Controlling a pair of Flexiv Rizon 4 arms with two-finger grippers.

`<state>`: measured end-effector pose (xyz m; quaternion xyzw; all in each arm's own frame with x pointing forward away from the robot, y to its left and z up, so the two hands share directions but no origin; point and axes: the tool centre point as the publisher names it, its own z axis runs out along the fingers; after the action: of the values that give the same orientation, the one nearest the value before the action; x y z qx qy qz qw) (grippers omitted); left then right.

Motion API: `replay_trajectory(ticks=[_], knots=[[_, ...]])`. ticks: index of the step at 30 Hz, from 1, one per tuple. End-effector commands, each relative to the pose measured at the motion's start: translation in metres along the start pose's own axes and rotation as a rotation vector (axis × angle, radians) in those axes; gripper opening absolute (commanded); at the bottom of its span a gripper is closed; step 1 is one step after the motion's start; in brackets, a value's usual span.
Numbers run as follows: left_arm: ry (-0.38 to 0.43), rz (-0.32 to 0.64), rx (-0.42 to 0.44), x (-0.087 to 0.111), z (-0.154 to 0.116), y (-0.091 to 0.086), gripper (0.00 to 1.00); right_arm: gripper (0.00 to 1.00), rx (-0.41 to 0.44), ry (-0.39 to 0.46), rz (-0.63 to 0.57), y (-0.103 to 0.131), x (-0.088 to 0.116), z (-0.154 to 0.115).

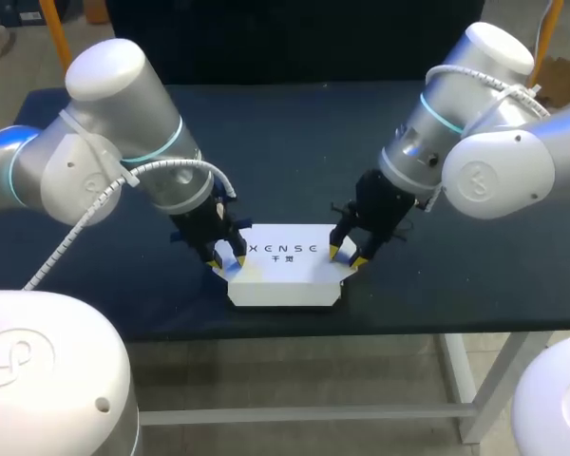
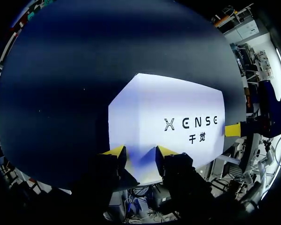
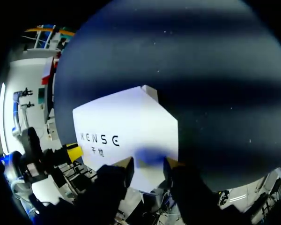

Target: Assemble the packaging by folding the flat box into shape, placing the metal phone stand inside, and closing the box properly

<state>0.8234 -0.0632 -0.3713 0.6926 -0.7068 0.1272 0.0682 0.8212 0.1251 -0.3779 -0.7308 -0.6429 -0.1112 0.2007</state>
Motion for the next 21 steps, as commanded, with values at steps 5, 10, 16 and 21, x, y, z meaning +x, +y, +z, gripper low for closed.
replay_trajectory(ticks=[5,10,16,21], knots=[[-0.003,0.0,0.001,0.0008,0.0023,-0.0002,0.45,0.46,0.006,0.001,-0.001,0.0004,-0.0004,-0.0002],[-0.003,0.0,0.001,0.0008,0.0023,-0.0002,0.42,0.45,0.006,0.001,-0.001,0.0004,-0.0004,-0.0002],[-0.003,0.0,0.001,0.0008,0.0023,-0.0002,0.44,0.47,0.006,0.001,-0.001,0.0004,-0.0004,-0.0002],[-0.003,0.0,0.001,0.0008,0.0023,-0.0002,0.44,0.47,0.006,0.001,-0.001,0.0004,-0.0004,-0.0002]])
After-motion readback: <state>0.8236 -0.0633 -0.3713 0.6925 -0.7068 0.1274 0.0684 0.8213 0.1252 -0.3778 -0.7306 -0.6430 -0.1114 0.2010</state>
